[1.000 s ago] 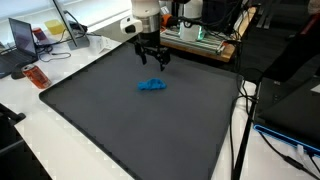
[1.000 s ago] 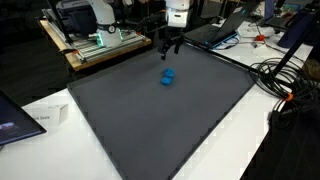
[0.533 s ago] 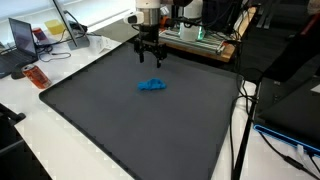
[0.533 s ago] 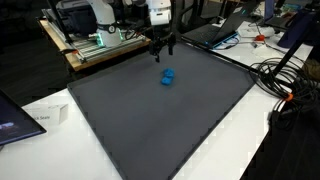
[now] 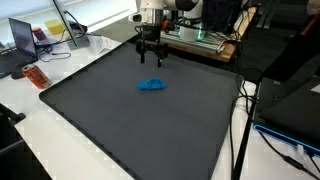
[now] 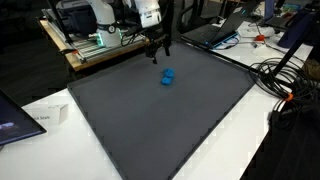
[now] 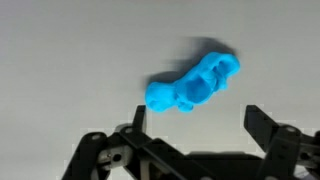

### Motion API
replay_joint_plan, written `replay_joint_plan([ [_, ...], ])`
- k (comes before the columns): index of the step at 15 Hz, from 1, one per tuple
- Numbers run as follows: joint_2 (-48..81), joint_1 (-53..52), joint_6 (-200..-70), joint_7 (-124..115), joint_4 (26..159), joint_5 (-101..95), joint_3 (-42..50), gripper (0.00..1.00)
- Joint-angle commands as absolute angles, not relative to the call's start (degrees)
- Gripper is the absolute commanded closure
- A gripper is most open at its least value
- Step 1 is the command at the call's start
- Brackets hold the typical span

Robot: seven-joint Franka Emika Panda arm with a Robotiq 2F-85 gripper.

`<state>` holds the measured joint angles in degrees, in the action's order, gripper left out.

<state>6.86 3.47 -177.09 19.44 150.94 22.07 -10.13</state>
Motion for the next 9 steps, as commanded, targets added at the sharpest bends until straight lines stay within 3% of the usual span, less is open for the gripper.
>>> replay_joint_plan([
  [1, 6.6, 9.3, -179.8, 30.4, 151.2, 32.6, -18.3, 0.00],
  [9, 9.1, 19.2, -184.1, 49.9, 151.9, 45.1, -28.4, 0.00],
])
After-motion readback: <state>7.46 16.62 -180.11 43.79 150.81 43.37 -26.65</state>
